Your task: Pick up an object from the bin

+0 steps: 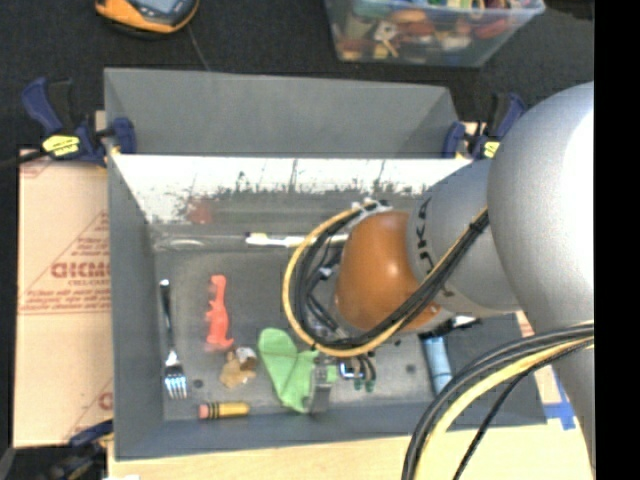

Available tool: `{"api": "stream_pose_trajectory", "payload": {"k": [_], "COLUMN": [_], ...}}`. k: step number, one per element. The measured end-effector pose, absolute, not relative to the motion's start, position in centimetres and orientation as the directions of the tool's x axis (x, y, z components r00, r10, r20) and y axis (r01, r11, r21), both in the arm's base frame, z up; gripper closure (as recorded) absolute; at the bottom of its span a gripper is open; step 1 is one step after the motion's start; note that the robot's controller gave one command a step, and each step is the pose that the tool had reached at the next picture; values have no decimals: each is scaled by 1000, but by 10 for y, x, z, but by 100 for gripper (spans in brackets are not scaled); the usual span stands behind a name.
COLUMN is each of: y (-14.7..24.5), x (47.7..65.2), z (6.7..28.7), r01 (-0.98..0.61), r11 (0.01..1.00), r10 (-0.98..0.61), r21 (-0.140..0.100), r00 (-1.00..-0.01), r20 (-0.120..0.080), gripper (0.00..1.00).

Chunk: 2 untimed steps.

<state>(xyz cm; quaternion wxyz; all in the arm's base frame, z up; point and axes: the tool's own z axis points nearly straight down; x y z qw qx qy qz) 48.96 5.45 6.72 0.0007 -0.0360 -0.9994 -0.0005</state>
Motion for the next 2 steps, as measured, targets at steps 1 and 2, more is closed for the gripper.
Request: {"api": "stream_pose_trajectory", "payload": {"k": [1,2], "y": [55,78], "x": [504,473], "z": [111,100], "r01": [-211,43], "r11": [978,999], "r10": [-211,43], "r21": [-6,0], "r00": [-977,-999], "r20": [-11,4], "gripper": [0,0]}}
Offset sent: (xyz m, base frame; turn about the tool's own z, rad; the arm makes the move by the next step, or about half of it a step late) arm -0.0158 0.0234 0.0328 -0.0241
